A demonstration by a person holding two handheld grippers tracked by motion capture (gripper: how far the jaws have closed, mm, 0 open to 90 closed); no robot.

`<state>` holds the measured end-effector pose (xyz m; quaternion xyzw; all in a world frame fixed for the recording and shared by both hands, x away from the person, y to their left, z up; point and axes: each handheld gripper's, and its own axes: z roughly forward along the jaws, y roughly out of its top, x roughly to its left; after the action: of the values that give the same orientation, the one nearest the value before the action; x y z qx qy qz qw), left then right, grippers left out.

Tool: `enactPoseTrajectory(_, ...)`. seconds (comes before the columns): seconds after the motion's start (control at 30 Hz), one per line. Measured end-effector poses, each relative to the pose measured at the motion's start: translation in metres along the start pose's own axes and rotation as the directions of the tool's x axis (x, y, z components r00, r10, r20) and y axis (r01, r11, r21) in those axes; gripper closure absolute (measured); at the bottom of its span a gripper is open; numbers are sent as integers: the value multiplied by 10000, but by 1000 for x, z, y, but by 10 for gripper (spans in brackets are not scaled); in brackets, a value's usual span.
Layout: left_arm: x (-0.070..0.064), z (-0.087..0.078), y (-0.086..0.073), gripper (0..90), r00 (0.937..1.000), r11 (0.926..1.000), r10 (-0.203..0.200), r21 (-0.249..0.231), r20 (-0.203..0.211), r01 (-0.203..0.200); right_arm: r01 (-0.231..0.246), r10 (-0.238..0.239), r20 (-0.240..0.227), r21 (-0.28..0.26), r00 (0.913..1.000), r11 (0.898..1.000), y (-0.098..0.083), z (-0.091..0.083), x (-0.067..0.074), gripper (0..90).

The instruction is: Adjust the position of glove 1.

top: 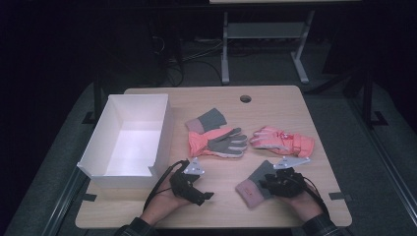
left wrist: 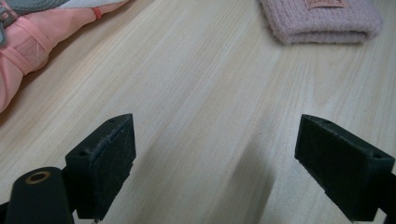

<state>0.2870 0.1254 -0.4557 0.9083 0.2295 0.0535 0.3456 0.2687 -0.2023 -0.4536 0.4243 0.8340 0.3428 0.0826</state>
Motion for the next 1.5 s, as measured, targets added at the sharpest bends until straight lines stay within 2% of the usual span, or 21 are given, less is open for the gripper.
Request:
enactPoseTrajectory(0.07,-1,1,0,119,10000,9999,-89,-93,8,89,113,-116,149,200,9998,9997,-1,7,1,669)
enactPoseTrajectory(0.2,-2,2,0,120,10000,10000,-63,-32,21,63,127,-134,287,218,9995,9997,-1,8,1,833)
enactPoseTrajectory(0.33,-2,2,0,120,10000,10000,-69,-65,1,69,21,-24,124,201,9999,9998,0,8,-1,868)
enactPoseTrajectory(0.43,0,0,0,119,10000,10000,-11,-9,-19,11,-258,259,-135,100,9996,9996,1,5,-4,873)
enactPoseTrajectory(0.5,0,0,0,120,9999,9999,-114,-63,-9,113,-371,364,-317,-237,9988,9990,3,0,-6,873)
enactPoseTrajectory(0.57,1,-1,0,120,10000,10000,-63,-32,-22,63,-451,438,-399,-326,9982,9985,4,-3,-5,873)
enactPoseTrajectory(0.63,1,-1,0,120,9999,10000,-94,-34,-35,94,-463,412,-685,-749,9968,9961,9,-8,-2,873)
enactPoseTrajectory(0.7,1,-1,0,120,10000,10000,-47,-13,-48,46,-554,471,-977,-843,9941,9949,12,-7,2,873)
enactPoseTrajectory(0.73,1,-1,0,120,10000,10000,-33,-15,-44,33,-554,471,-977,-843,9941,9949,12,-7,2,873)
enactPoseTrajectory(0.77,1,-2,0,120,10000,10000,-18,-22,-65,18,-419,314,-1163,-887,9927,9952,16,-4,7,873)
enactPoseTrajectory(0.9,2,-3,0,120,10000,9999,-19,-112,-83,18,-341,228,-1267,-876,9917,9956,25,3,16,873)
enactPoseTrajectory(0.97,2,-4,-1,120,9999,9998,-77,-158,-86,75,-272,162,-1362,-792,9906,9965,33,15,26,873)
enactPoseTrajectory(1.03,2,-4,-1,120,10000,9998,-67,-164,-73,65,-232,127,-1374,-751,9904,9969,35,18,28,873)
enactPoseTrajectory(1.07,2,-5,-1,120,10000,9999,-23,-169,-90,22,-104,10,-1356,-685,9908,9976,38,27,34,872)
enactPoseTrajectory(1.2,2,-6,-1,120,10000,9998,-37,-190,-76,36,16,-67,-1296,-399,9915,9992,41,38,43,871)
enactPoseTrajectory(1.37,2,-6,-1,120,10000,9998,-44,-216,-66,42,174,-177,-1192,-36,9927,9998,37,48,44,861)
enactPoseTrajectory(1.5,1,-5,-1,120,9999,9996,-92,-254,-65,90,86,-87,-1235,-12,9923,10000,36,50,43,814)
